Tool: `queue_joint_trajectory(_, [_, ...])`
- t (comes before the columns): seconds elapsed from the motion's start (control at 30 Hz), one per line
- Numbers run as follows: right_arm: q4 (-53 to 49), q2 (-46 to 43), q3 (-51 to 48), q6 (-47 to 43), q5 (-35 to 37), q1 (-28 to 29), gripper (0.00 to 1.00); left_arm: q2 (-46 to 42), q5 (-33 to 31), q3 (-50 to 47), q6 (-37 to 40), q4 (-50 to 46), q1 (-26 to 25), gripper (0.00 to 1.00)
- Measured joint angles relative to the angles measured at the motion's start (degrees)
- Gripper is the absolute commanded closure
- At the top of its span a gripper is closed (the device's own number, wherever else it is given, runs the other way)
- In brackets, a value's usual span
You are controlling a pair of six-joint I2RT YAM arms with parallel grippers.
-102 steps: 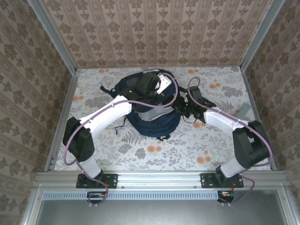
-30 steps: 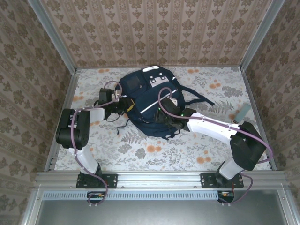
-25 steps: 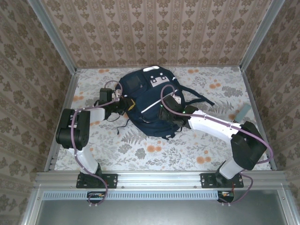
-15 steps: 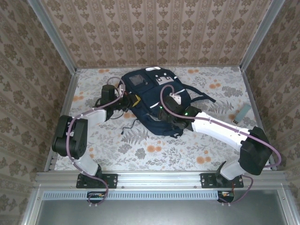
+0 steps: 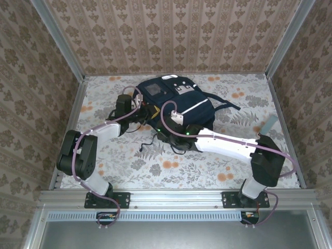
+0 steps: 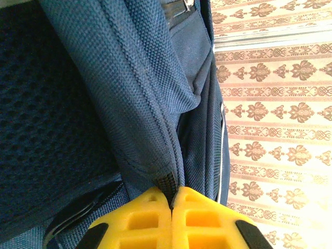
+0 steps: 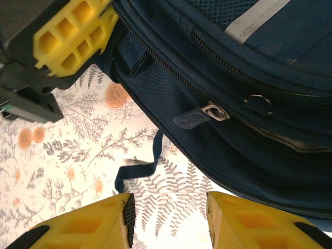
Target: Pack the student bag
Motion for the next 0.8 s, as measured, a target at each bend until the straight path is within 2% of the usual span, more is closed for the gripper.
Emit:
queue_joint_trajectory(0.37, [-3.0, 9.7, 6.7, 9.3, 5.6, -0.4, 0.59, 0.0, -0.4, -0.9, -0.2, 0.5, 0.0, 0.99])
queue_joint_trajectory(0.5, [-5.7, 11.0, 8.8, 12.4, 8.6, -0.7, 0.64, 0.0, -0.4, -0.9, -0.3, 0.5, 0.0, 0.99])
queue_joint_trajectory(0.8, [-7.5, 12.5, 9.0, 17.4, 10.3, -2.4, 0.63, 0.0, -0.5, -1.0, -0.5, 0.6, -0.3, 0.98])
